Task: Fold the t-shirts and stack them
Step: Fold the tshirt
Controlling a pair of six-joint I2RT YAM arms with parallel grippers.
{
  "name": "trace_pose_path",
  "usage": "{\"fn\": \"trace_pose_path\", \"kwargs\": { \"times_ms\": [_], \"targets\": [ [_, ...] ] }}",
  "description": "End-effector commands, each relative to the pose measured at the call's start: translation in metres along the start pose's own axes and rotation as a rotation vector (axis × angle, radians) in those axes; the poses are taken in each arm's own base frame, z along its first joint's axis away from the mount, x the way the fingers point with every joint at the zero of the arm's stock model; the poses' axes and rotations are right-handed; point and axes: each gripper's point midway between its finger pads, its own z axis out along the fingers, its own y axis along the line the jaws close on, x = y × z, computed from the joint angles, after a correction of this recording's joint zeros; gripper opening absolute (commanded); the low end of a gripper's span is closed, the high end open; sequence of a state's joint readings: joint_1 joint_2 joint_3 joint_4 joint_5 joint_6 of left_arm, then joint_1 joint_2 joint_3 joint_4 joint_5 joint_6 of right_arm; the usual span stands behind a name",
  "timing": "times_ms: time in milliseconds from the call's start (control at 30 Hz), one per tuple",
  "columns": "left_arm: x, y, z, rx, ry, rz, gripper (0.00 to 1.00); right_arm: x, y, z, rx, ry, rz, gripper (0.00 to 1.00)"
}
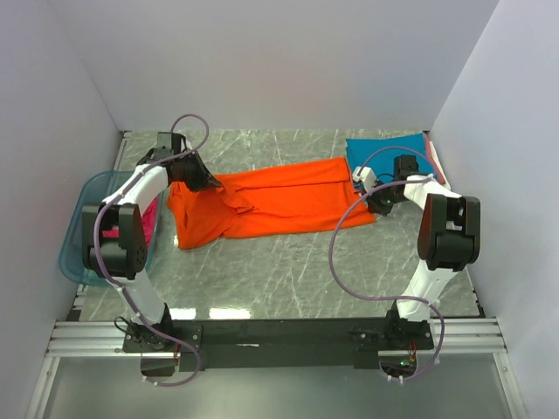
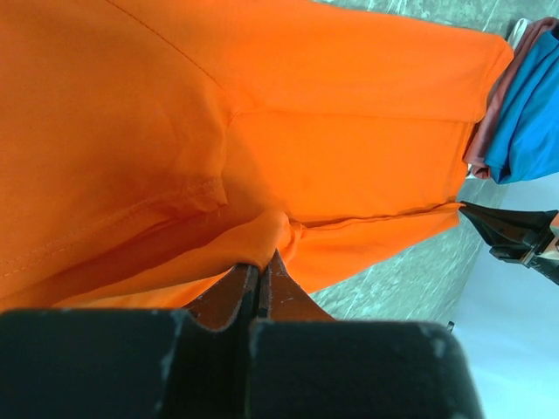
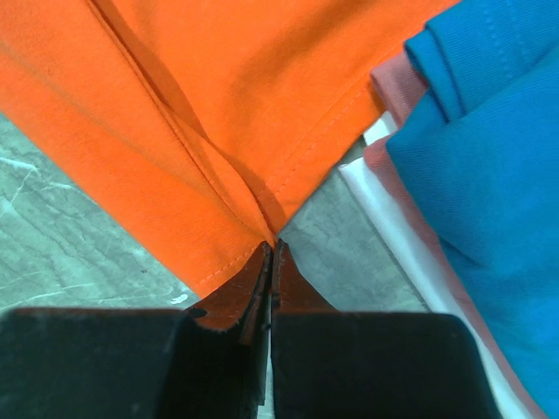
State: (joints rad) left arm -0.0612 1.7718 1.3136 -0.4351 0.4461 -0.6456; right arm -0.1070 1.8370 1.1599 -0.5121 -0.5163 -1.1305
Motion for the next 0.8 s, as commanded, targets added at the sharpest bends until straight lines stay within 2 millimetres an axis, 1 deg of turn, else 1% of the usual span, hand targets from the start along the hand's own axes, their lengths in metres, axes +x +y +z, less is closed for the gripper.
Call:
{"fn": "trace_pose_path", "kwargs": {
  "times_ms": [0,433,767],
  "targets": [
    [-0.015,-0.012,-0.007,0.035,-0.029,0.044,0.0,-0.014,-0.015,-0.004,0.037,-0.019,-0.016,0.0],
    [-0.021,-0.01,-0.007,0.035,-0.02,0.052,0.0,-0.016,-0.013,-0.002,0.033,-0.015,-0.013,0.0],
    [-0.024,-0.005,0.005,0.024,0.021,0.062,0.0,-0.015,-0.014,0.0,0.035,-0.005,-0.006,0.01]
  ]
}}
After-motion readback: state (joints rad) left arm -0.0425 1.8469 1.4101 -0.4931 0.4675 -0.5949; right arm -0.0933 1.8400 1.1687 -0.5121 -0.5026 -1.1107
